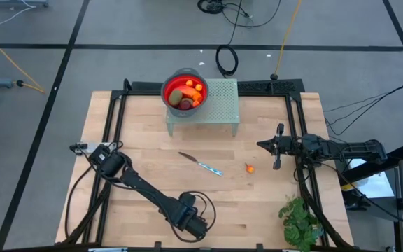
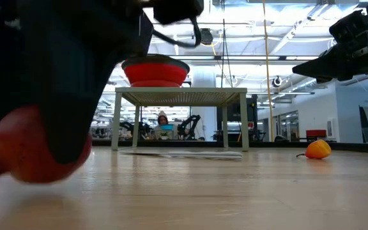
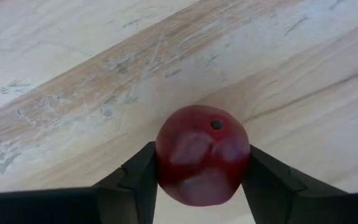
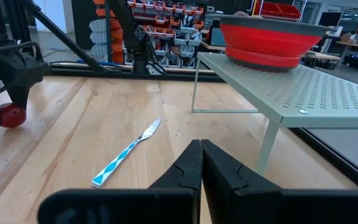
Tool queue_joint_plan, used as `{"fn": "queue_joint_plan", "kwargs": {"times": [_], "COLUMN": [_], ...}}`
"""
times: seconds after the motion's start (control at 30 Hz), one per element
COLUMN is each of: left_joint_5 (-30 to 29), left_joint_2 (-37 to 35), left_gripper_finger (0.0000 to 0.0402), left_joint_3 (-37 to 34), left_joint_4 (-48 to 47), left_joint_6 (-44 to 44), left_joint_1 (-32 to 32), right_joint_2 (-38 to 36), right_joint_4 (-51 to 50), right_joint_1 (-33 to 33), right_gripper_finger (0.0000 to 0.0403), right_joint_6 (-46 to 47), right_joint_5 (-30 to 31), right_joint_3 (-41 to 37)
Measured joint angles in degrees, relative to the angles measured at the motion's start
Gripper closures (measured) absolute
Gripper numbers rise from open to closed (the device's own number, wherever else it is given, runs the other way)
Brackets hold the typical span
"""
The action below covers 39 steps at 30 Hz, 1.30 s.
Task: Pick & Place Fruit
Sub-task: Put the pomegranate into the red strainer bowl
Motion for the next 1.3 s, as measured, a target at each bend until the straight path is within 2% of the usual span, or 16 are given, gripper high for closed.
{"fn": "queue_joint_plan", "kwargs": {"times": [0.27, 0.8, 1.17, 1.3], "left_joint_5": [3.34, 2.16, 2.15, -0.51], "left_joint_2": [-5.17, -17.49, -20.58, -20.56], "left_gripper_finger": [0.0219, 0.0212, 0.0211, 0.0211], "left_joint_3": [0.02, 0.07, 0.07, 0.07], "left_joint_4": [0.06, 0.46, 0.52, 0.75], "left_joint_6": [-0.59, -2.57, -3.56, -0.96], "left_joint_1": [0.54, 1.03, 1.03, 1.02], "right_joint_2": [0.0, 0.0, -0.02, -0.01], "right_joint_4": [0.02, 0.02, 0.02, 0.02], "right_joint_1": [0.02, 0.01, 0.0, 0.02], "right_gripper_finger": [0.0403, 0.0403, 0.0403, 0.0403], "right_joint_6": [0.02, 0.02, 0.02, 0.02], "right_joint_5": [-0.02, -0.04, -0.02, -0.01], "right_joint_3": [0.0, 0.0, 0.0, 0.0]}}
